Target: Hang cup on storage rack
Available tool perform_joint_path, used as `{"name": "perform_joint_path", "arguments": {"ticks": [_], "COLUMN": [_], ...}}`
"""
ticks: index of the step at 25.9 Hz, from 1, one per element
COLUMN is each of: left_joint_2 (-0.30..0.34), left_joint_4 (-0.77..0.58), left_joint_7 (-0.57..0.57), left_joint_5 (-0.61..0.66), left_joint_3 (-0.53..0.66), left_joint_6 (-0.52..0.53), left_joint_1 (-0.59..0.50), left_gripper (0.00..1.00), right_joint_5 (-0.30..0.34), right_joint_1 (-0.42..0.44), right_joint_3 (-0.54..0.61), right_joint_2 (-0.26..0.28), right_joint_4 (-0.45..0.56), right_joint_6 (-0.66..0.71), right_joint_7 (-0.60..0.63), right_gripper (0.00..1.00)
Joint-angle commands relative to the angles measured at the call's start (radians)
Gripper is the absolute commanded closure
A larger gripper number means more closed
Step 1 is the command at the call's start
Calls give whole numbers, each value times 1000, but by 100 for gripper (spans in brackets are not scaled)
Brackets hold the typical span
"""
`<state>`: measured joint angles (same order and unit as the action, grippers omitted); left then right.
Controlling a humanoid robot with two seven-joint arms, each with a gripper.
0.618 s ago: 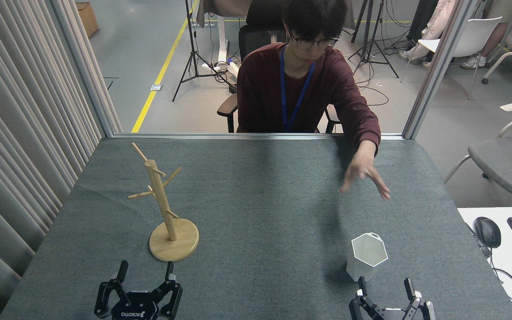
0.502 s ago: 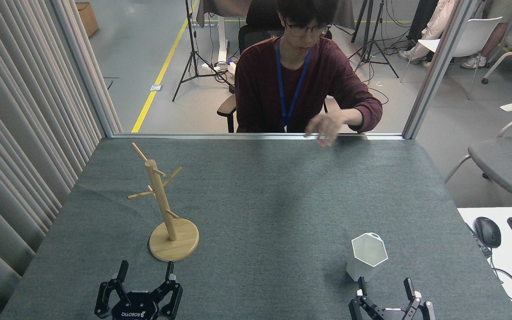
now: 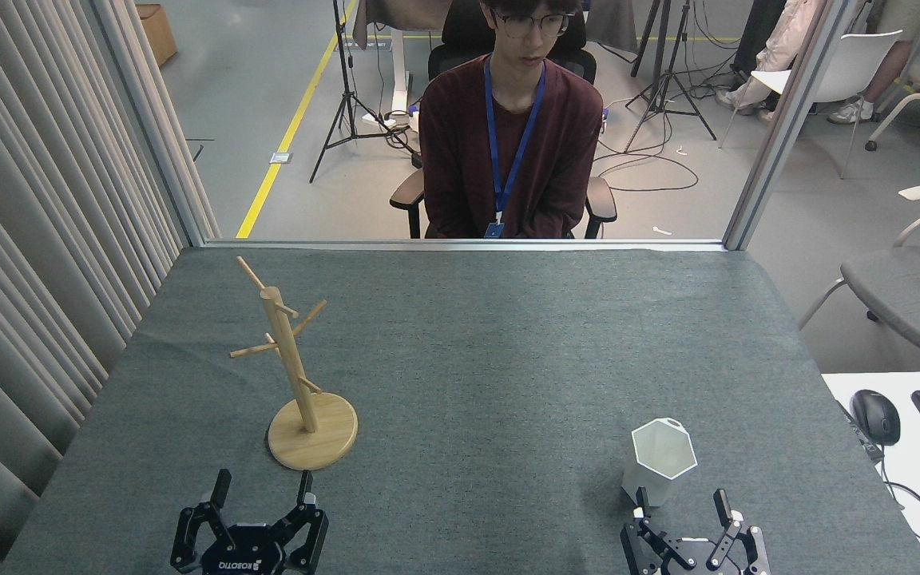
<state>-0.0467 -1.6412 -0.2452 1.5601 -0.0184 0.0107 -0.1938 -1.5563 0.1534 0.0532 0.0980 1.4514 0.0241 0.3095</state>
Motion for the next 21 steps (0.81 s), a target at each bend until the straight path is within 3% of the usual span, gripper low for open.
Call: {"name": "perform_joint_path", "arguments": {"ticks": [1,21], "left_joint_2": [1,2], "left_joint_4": [0,0], "left_joint_7": [0,-2], "left_joint_5": [0,-3], "left_joint_3": [0,3], "left_joint_6": [0,3], "left_joint_1": [1,-3], "left_gripper": [1,1], "right_joint_5": [-1,-1], "right_joint_1": [-52,-203], "right_joint_3": [-1,-1], "right_joint_2": [5,28], "right_joint_4": [-65,-253], "right_joint_6": [0,0], "right_joint_7": [-1,5], "right_gripper": [1,1]}}
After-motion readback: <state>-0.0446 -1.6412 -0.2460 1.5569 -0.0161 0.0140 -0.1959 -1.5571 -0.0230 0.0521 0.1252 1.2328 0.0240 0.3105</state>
